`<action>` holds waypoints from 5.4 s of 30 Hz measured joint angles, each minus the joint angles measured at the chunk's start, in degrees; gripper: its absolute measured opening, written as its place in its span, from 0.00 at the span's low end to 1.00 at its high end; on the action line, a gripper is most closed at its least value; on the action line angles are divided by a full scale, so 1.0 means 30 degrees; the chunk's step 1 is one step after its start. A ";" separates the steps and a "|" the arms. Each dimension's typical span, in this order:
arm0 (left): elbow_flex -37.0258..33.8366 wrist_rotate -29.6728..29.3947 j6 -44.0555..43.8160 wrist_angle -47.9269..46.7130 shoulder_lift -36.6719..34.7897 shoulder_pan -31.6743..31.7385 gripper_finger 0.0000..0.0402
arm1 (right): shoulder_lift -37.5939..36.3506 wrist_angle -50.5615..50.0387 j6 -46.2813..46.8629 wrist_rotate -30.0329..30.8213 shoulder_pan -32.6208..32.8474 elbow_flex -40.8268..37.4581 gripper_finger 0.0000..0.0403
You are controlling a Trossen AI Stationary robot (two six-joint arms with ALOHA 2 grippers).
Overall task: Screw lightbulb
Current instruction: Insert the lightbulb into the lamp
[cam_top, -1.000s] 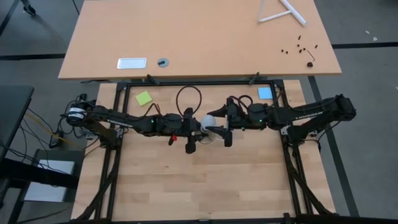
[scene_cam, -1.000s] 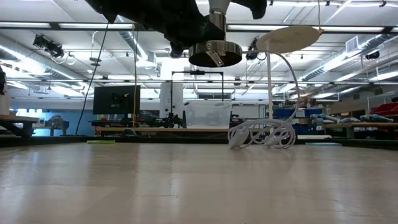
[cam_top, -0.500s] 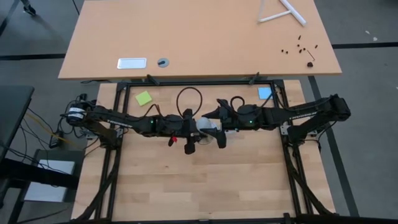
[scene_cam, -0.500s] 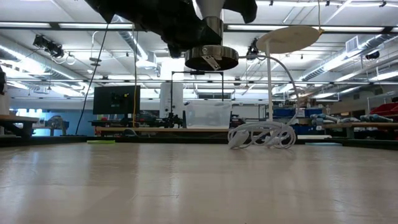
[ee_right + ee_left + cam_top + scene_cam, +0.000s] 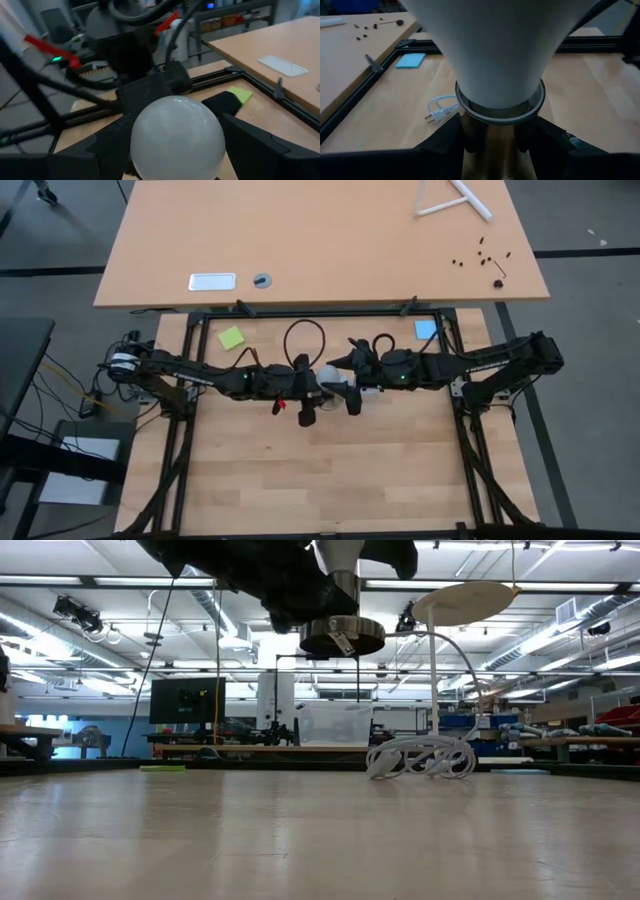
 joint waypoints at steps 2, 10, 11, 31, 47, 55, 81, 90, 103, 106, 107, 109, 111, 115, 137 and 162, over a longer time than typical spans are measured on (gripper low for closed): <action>-0.0002 -0.0156 -0.0026 0.0041 0.0007 0.0008 0.42 | -0.0042 -0.0063 0.0530 0.0792 0.0084 0.0000 0.74; 0.0036 -0.0686 0.0015 0.0360 -0.0001 0.0015 0.42 | -0.0034 -0.0274 0.2019 0.1579 0.0102 -0.0057 0.80; 0.0055 -0.0685 0.0009 0.0375 -0.0015 0.0014 0.42 | -0.0023 -0.0320 0.1863 0.1584 0.0102 -0.0066 0.81; 0.0063 0.0017 -0.0027 0.0167 -0.0029 0.0000 0.42 | -0.0784 0.0779 -0.4699 0.1596 0.0725 -0.0080 0.85; 0.0055 0.1354 0.0956 -0.0223 -0.0029 0.0000 0.42 | -0.1458 -0.3468 -0.5709 0.0719 0.0758 0.1093 0.81; 0.0027 0.1355 0.0941 -0.1020 0.0198 0.0000 0.42 | -0.1610 -0.3519 -0.5807 0.0719 0.0743 0.1100 0.80; -0.5866 0.0623 -0.1106 0.7629 0.2567 0.0007 0.42 | -0.1858 -0.6872 -0.4243 0.0677 0.0678 0.1086 0.78; -0.5832 0.0359 -0.0695 0.7194 0.2579 0.0422 0.42 | -0.1820 -0.7434 0.0542 -0.4259 0.1220 -0.1713 0.78; -0.7570 0.1354 -0.2262 0.8175 0.3096 0.0736 0.43 | 0.0588 -0.5243 0.7826 -0.2802 0.3909 -0.3810 0.78; -0.8006 0.1360 -0.2943 1.0240 0.4377 0.0716 0.44 | 0.1085 -0.5338 0.8751 -0.2761 0.4141 -0.3803 0.78; -0.8106 0.1350 -0.3031 1.0878 0.4775 0.0710 0.44 | 0.1247 -0.5223 0.8988 -0.2749 0.4212 -0.3795 0.78; -0.8036 0.1303 -0.3146 1.2252 0.5608 0.0699 0.44 | 0.1402 -0.5304 0.9264 -0.2742 0.4379 -0.3781 0.78; -0.7957 0.1274 -0.3095 1.3414 0.6343 0.0699 0.44 | 0.1564 -0.5060 0.9602 -0.2742 0.4489 -0.3774 0.78; -0.7120 0.0761 -0.2878 1.4126 0.7587 0.0699 0.44 | 0.1629 -0.5164 1.0253 -0.2739 0.4641 -0.3774 0.78; -0.5547 0.0145 -0.2614 1.0278 0.7281 0.0411 0.68 | 0.7203 -0.6911 1.2597 -0.1818 0.6710 0.0967 0.78; -0.6273 -0.2077 -0.2326 0.3412 0.0122 -0.3216 0.73 | 1.3527 -1.0769 1.2773 0.0730 0.7654 0.8272 0.78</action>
